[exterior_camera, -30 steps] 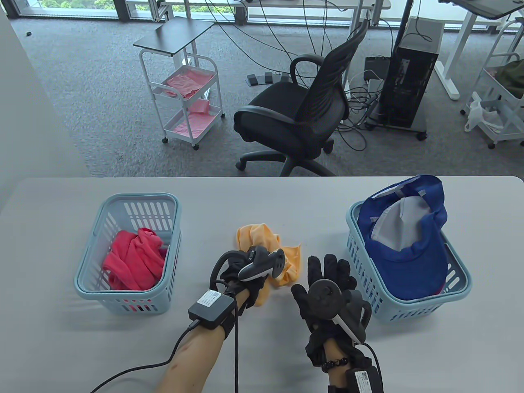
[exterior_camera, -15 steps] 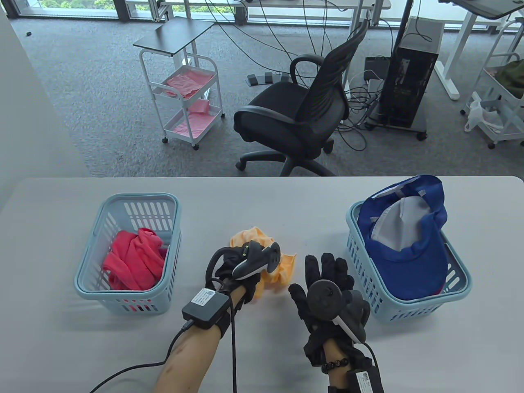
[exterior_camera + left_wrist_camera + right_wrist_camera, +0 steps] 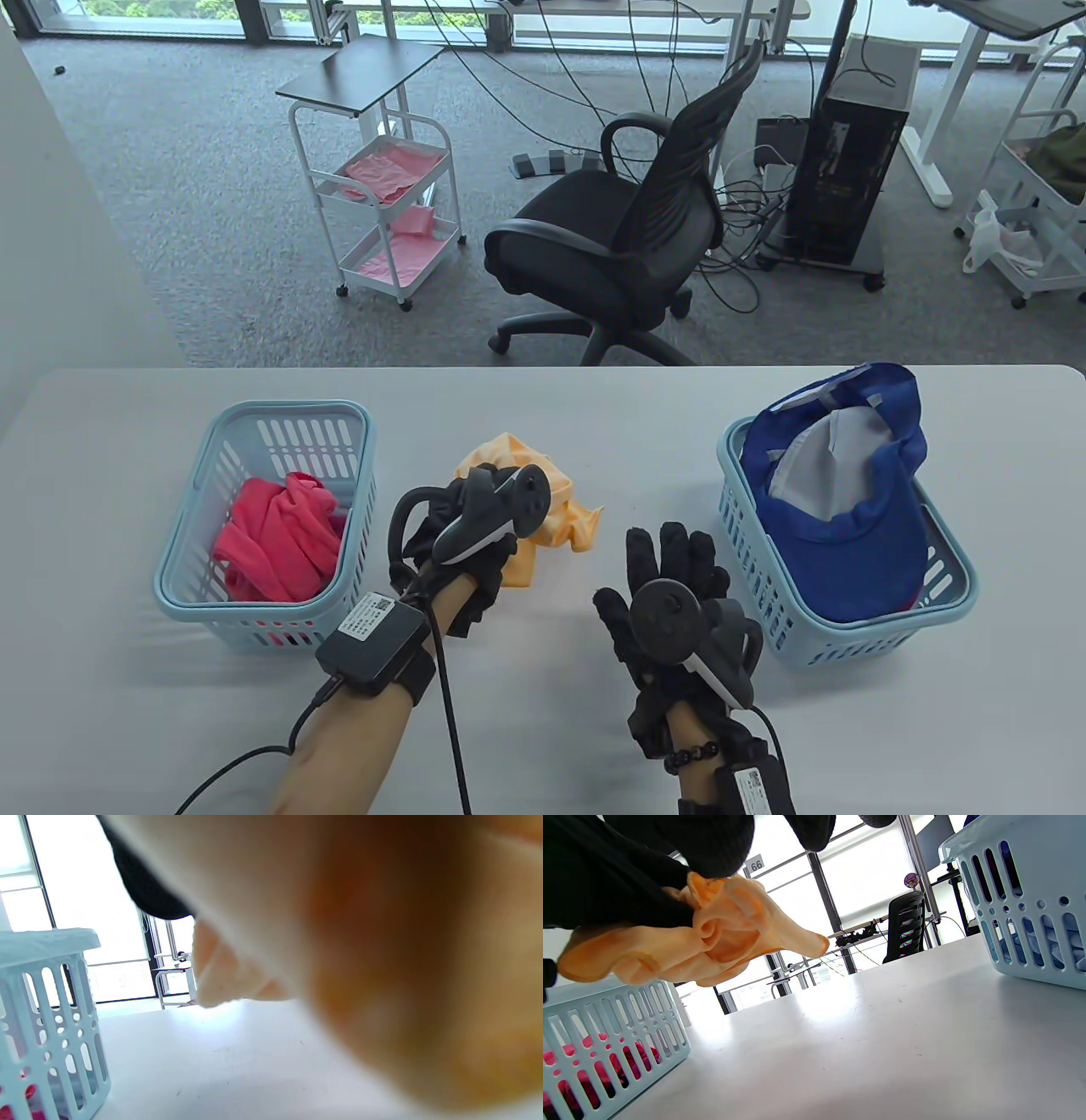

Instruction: Sort apparel and towels into hand baskets

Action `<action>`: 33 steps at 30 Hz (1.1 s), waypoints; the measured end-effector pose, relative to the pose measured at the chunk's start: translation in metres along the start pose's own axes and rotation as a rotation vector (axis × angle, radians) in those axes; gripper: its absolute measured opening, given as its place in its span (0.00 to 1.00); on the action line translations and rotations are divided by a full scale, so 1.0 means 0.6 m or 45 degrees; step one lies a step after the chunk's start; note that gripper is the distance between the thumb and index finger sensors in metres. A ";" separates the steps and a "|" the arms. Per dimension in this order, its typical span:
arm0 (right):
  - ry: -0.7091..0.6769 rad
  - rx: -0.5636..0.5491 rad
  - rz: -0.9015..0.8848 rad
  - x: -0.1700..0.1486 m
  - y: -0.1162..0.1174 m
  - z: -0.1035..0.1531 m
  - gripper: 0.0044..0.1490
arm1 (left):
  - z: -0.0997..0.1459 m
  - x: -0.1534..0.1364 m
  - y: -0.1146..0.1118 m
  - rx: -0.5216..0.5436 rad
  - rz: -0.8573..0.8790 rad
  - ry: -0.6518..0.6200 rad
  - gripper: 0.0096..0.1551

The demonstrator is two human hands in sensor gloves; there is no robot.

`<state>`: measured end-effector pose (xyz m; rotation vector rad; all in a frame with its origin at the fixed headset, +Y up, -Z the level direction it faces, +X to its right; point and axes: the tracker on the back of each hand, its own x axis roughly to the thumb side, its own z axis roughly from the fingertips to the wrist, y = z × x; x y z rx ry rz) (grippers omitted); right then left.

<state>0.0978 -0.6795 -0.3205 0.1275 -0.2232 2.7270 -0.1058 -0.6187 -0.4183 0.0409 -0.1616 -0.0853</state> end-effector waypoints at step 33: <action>-0.044 0.046 0.042 0.022 0.009 -0.002 0.49 | 0.102 -0.335 0.111 0.143 0.181 0.534 0.30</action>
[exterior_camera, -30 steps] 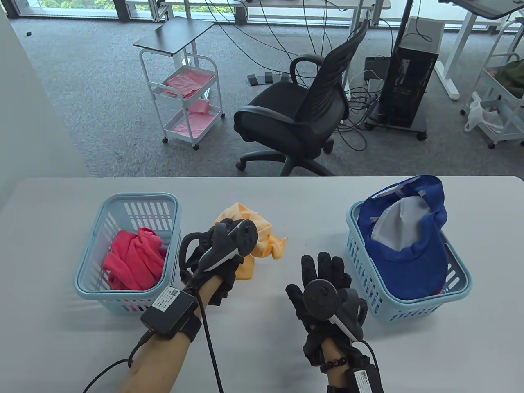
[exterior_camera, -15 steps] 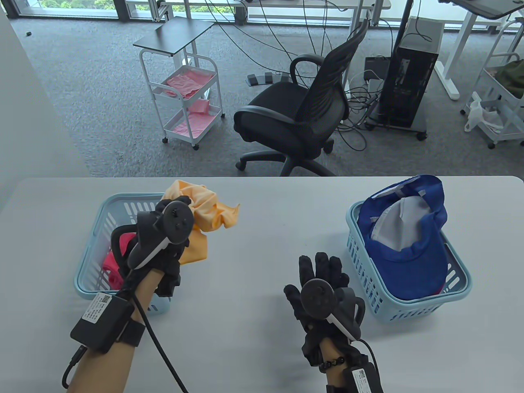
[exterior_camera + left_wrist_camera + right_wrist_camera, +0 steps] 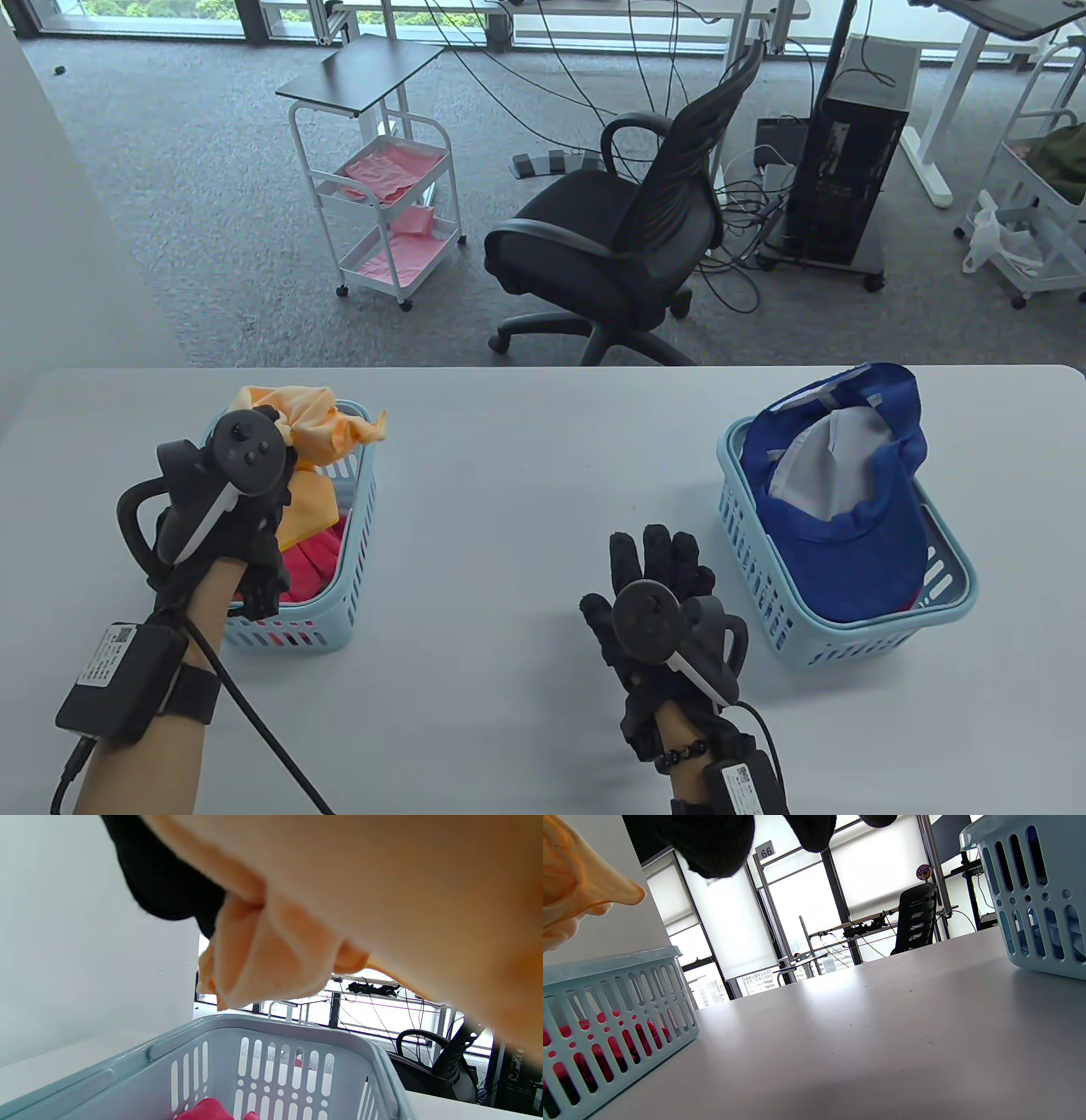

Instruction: Sort apparel and towels into hand baskets

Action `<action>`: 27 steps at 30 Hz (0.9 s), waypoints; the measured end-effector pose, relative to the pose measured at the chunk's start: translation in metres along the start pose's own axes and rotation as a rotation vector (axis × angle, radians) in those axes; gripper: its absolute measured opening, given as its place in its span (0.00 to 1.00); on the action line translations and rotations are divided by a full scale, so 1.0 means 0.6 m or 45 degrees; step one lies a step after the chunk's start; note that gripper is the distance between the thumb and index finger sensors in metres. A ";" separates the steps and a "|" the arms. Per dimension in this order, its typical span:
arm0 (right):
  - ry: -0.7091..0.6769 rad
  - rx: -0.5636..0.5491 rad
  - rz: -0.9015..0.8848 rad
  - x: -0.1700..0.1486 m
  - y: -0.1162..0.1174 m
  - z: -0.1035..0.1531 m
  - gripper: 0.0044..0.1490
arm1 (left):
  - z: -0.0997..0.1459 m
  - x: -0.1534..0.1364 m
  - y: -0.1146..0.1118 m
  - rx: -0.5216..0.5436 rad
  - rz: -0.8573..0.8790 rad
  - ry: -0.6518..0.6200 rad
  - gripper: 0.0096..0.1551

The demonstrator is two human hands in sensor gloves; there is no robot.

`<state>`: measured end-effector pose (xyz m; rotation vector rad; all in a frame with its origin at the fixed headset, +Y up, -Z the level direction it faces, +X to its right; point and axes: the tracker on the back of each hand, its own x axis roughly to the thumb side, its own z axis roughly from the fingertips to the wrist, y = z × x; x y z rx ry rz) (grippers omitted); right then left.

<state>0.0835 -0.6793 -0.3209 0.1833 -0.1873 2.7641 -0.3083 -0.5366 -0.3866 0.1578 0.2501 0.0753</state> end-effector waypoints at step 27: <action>0.000 0.003 0.006 0.003 0.003 0.005 0.49 | -0.038 -0.035 -0.083 -0.209 -0.073 0.127 0.38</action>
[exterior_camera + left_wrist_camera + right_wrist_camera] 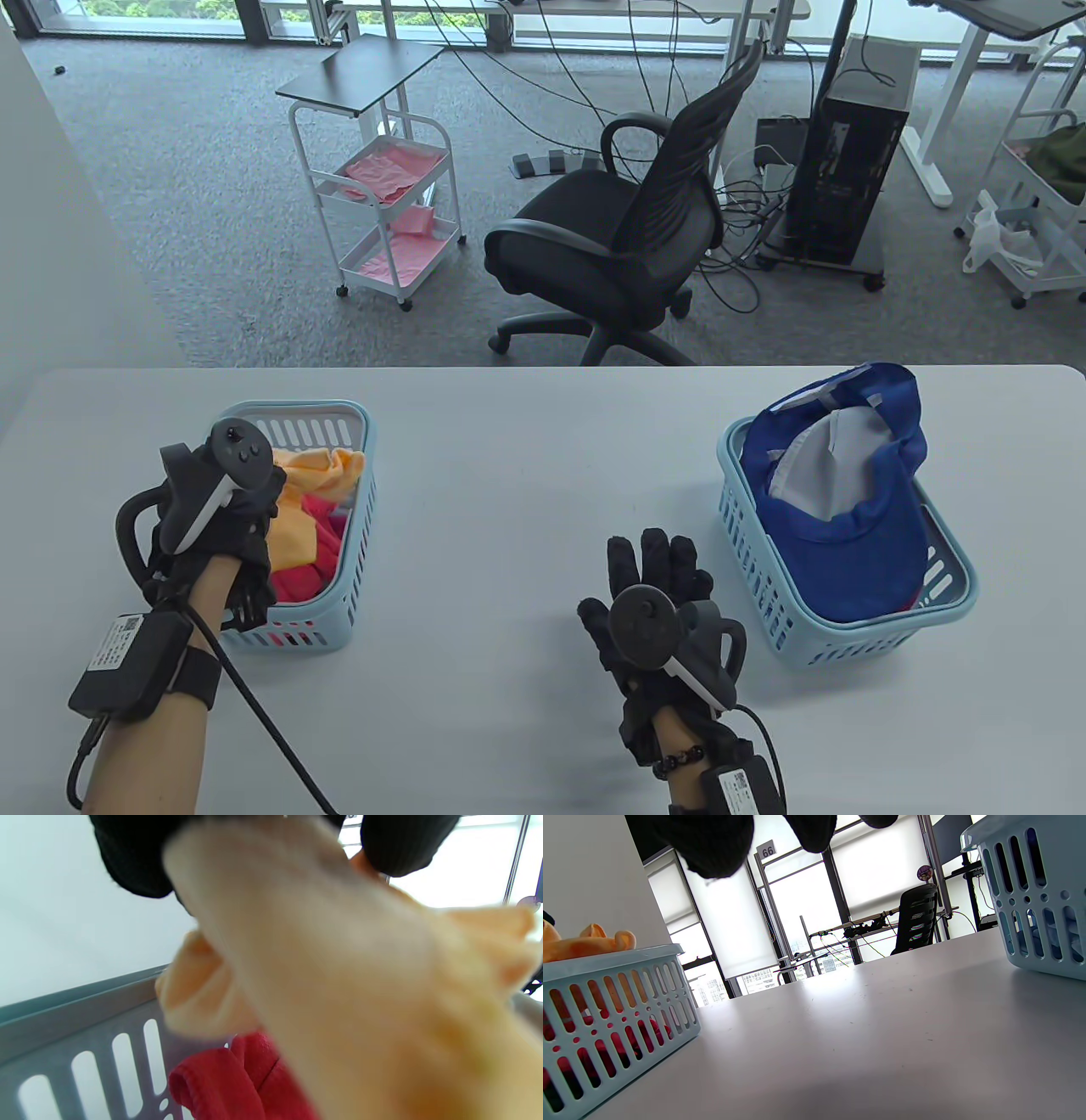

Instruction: Sort apparel and towels into hand baskets

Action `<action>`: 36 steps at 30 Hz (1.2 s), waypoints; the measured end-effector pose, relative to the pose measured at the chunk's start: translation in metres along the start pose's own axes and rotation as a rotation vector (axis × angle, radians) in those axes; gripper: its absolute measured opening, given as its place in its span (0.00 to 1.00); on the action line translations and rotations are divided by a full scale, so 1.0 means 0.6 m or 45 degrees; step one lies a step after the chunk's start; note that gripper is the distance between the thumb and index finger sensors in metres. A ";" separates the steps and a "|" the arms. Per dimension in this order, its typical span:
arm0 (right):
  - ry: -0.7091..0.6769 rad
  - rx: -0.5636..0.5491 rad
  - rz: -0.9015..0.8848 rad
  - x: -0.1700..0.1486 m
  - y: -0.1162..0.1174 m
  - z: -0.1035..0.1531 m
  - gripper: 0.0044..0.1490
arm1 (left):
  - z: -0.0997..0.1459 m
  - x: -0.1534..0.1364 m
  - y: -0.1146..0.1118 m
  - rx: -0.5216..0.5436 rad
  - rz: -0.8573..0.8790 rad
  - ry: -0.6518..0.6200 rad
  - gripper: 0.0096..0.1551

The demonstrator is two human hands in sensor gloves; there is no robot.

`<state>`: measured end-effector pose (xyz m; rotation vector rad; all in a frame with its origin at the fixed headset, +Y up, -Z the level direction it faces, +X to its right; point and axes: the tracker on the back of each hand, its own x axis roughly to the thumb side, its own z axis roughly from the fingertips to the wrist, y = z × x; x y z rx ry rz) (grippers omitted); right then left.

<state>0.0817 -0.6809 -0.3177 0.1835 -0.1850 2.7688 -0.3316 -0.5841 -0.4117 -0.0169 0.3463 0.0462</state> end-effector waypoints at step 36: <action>-0.045 0.013 0.019 0.011 0.001 0.003 0.53 | 0.267 0.171 -0.153 0.300 -0.122 -0.812 0.49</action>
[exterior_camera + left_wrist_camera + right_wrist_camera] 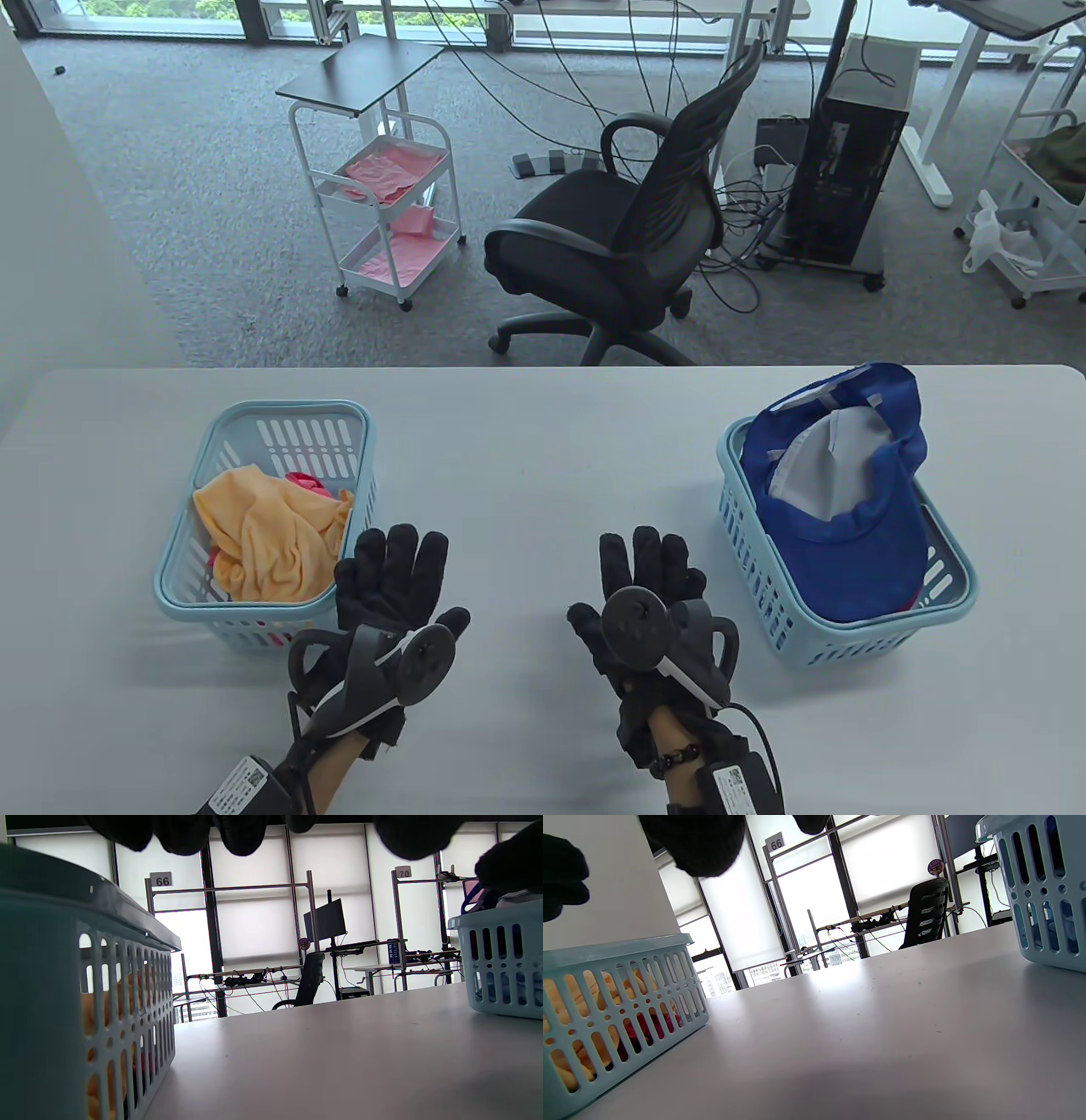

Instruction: Sort apparel and towels into hand baskets

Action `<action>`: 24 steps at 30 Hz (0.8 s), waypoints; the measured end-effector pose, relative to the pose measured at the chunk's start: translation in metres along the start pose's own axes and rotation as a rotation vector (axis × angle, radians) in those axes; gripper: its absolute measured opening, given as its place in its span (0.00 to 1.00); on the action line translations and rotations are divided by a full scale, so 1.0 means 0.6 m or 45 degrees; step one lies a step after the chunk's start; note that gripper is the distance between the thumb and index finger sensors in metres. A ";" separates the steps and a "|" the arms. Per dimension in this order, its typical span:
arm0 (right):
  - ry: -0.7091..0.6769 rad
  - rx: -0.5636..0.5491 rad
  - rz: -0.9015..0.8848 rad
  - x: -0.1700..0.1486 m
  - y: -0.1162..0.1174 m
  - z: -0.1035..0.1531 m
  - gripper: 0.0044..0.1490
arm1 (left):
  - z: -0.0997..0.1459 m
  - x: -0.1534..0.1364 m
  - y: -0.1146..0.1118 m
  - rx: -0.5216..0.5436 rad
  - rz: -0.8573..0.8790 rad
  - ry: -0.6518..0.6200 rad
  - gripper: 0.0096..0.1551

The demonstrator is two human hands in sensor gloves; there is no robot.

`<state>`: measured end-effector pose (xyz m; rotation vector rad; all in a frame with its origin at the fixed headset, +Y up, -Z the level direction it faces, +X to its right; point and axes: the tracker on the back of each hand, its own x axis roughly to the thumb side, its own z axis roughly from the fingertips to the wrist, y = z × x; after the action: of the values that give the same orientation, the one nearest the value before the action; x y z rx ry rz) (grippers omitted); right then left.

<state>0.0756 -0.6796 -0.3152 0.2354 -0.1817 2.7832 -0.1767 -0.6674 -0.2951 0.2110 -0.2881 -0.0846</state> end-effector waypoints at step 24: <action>-0.022 -0.007 -0.007 0.006 -0.001 0.009 0.52 | 0.014 0.015 -0.012 -0.049 0.008 -0.049 0.49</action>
<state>0.0734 -0.6784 -0.3094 0.2580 -0.1930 2.7757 -0.1706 -0.6768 -0.2865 0.1700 -0.3256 -0.0877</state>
